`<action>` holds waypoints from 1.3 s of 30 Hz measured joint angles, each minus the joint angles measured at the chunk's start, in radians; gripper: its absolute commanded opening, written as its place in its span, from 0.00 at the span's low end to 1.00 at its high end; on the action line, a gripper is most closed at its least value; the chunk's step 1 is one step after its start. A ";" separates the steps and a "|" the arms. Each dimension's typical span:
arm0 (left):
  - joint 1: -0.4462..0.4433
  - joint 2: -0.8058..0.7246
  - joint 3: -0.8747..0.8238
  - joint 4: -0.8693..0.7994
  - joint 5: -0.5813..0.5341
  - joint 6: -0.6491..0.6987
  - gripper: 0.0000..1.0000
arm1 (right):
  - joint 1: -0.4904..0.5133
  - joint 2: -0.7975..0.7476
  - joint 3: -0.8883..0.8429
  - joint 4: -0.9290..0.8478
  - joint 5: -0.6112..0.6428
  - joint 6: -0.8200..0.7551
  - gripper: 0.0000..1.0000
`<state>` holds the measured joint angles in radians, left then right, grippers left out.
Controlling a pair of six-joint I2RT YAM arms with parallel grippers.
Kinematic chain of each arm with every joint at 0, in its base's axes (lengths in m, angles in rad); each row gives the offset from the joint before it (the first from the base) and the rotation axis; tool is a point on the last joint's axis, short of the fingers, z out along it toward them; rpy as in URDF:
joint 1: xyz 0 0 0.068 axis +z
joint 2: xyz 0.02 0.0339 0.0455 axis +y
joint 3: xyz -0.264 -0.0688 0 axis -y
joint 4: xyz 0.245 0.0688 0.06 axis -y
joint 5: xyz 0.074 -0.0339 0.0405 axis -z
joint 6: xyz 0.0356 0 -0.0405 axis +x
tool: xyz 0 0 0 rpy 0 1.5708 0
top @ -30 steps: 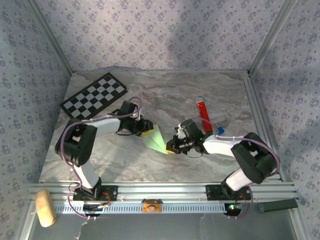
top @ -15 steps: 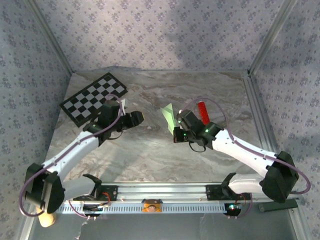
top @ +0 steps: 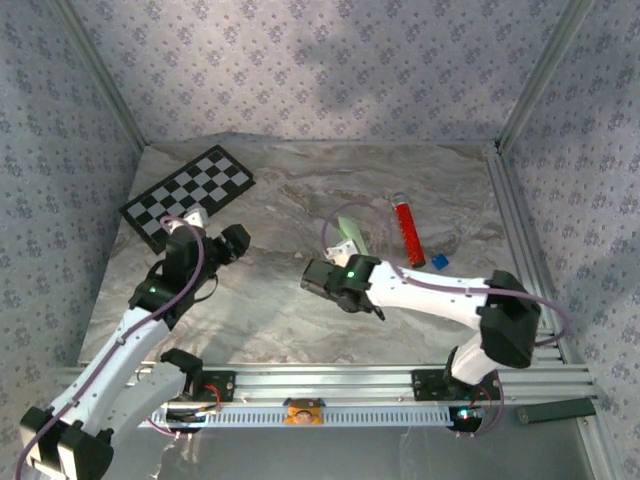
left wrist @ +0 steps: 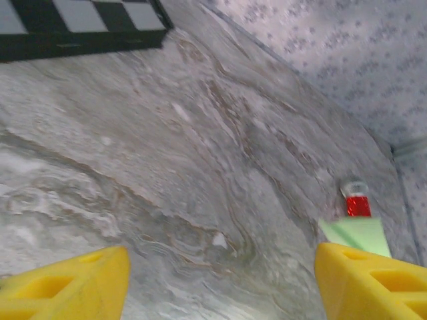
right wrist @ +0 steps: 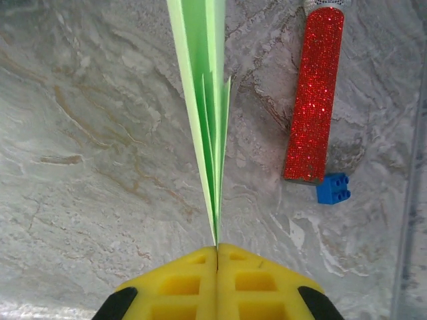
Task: Fold a paper plane with a square sheet of paper (pick it up from the middle)
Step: Turn over the paper at the center of the table.
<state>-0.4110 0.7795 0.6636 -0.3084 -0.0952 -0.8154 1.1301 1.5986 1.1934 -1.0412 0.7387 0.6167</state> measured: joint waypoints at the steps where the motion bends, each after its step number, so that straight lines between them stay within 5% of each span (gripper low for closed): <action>1: 0.006 0.000 -0.001 -0.013 -0.005 -0.005 0.73 | 0.010 0.032 0.013 -0.003 0.007 -0.002 0.05; 16: 0.019 0.006 -0.034 -0.105 -0.052 -0.035 0.73 | 0.077 0.196 0.039 0.191 -0.327 -0.195 0.17; 24: 0.042 0.042 -0.034 -0.109 -0.037 -0.035 0.73 | 0.053 0.064 -0.055 0.432 -0.463 -0.181 0.44; 31: 0.057 0.139 -0.037 -0.085 0.063 -0.023 0.64 | -0.217 -0.235 -0.380 0.803 -0.723 -0.043 0.24; 39: 0.058 0.311 -0.028 -0.032 0.212 -0.019 0.51 | -0.349 -0.109 -0.452 0.988 -1.003 0.087 0.11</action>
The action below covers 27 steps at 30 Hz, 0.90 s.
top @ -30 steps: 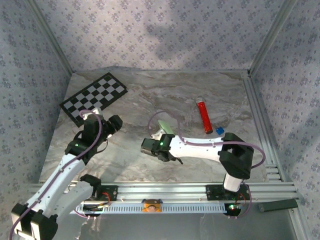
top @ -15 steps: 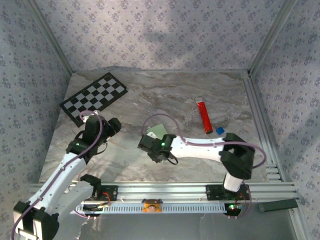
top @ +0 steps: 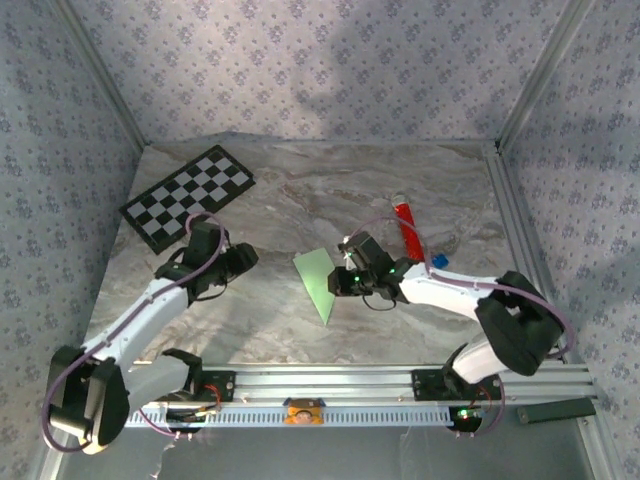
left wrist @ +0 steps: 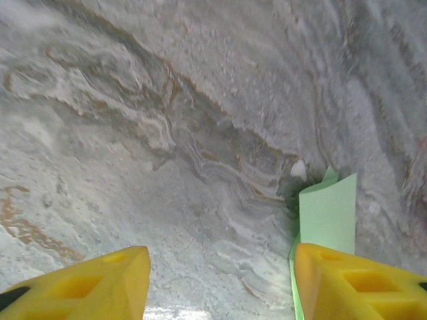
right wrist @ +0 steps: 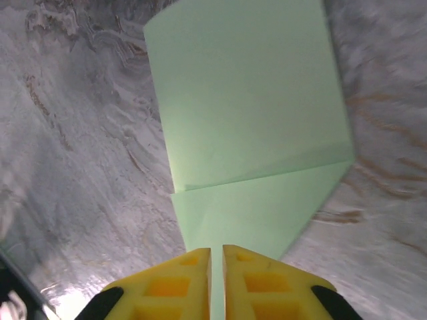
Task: Fold a paper plane with a square sheet of paper (pick it up from the middle)
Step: Turn over the paper at the center of the table, then fold the wing for the fifth time at the center of the table.
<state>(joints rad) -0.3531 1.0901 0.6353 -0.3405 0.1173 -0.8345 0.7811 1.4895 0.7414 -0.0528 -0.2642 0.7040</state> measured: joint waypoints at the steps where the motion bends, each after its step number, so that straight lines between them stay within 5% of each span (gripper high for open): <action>1: 0.000 0.018 0.006 0.000 0.014 0.005 0.42 | 0.000 0.030 0.009 0.010 -0.026 0.010 0.11; 11: 0.000 0.114 0.028 0.100 0.204 -0.014 0.33 | 0.006 0.259 0.100 0.045 -0.140 0.109 0.06; 19: -0.010 0.186 0.053 0.164 0.303 -0.033 0.24 | 0.042 0.249 0.090 0.061 -0.061 0.283 0.08; 27: -0.115 0.402 0.179 0.237 0.397 -0.080 0.14 | 0.109 0.195 -0.048 0.280 0.083 0.575 0.14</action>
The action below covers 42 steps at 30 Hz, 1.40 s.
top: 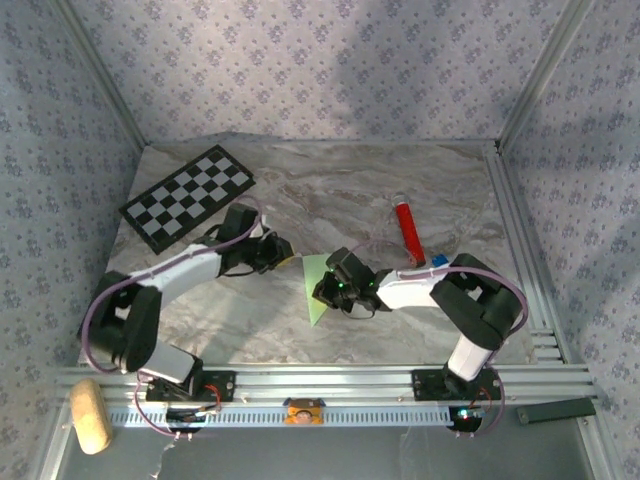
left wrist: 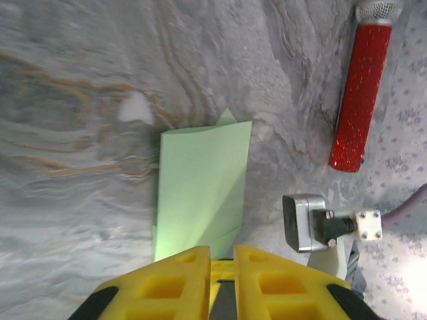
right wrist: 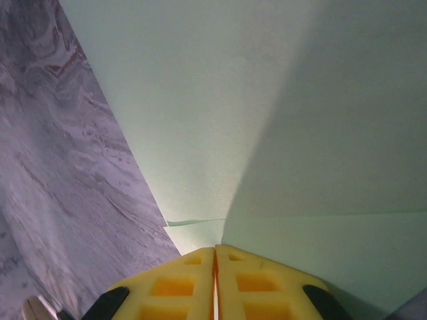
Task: Fold a paper plane with a square sheet of paper (pick it up from the middle)
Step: Fold the wing for the fifth time at the center of the table.
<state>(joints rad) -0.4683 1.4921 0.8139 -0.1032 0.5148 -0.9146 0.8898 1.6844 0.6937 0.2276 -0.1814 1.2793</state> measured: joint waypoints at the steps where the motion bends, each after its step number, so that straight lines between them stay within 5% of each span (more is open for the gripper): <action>1: -0.015 0.028 0.020 0.005 0.006 -0.004 0.12 | 0.014 -0.006 -0.013 0.021 0.024 0.020 0.15; 6: -0.047 0.112 0.088 0.008 0.039 -0.012 0.12 | 0.038 -0.060 -0.087 0.127 0.080 0.043 0.24; 18: -0.086 0.180 0.125 -0.005 0.050 -0.012 0.10 | -0.090 -0.276 -0.151 0.020 0.140 -0.019 0.18; 42: -0.110 0.290 0.056 0.027 0.009 -0.004 0.06 | -0.210 -0.261 -0.167 -0.062 -0.031 -0.126 0.38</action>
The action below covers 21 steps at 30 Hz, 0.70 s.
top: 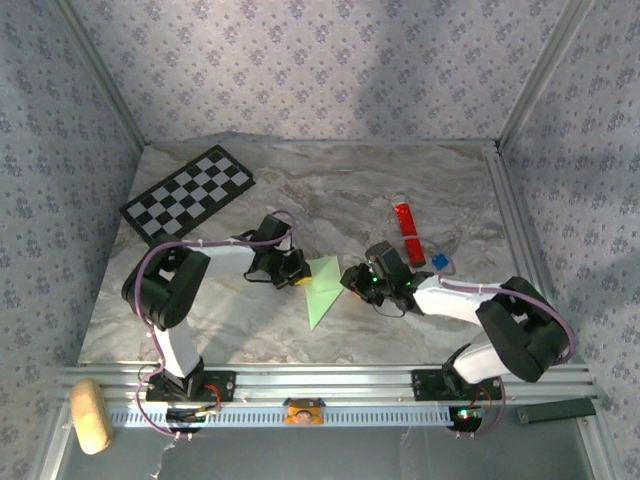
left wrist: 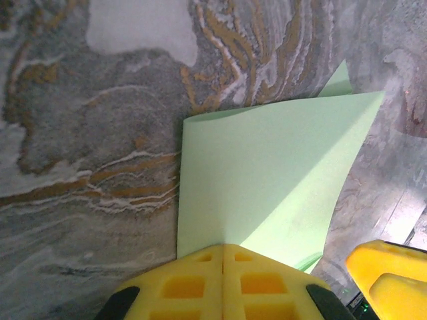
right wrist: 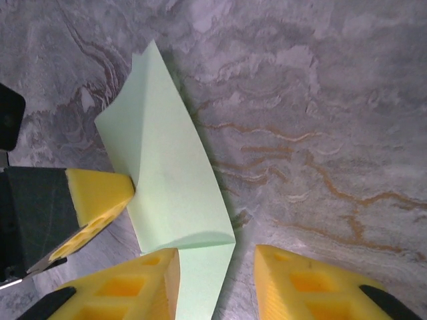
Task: Fold a paper plane with a square sheet of paper (pick it up from the middle)
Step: Fold the wing for the fifth time at the center of the table.
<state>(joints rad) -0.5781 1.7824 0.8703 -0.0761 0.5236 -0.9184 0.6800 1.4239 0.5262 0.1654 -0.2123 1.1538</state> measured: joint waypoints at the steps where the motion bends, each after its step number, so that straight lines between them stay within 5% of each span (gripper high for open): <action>1: 0.000 0.000 -0.003 0.006 0.000 0.000 0.06 | 0.000 0.005 0.000 0.003 -0.011 -0.002 0.39; 21: 0.015 0.000 -0.027 0.055 0.029 0.000 0.06 | -0.028 0.107 0.051 0.047 -0.103 -0.003 0.36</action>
<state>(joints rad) -0.5629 1.7824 0.8433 -0.0216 0.5529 -0.9180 0.6518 1.5311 0.5777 0.2123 -0.3149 1.1503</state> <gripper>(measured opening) 0.059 0.361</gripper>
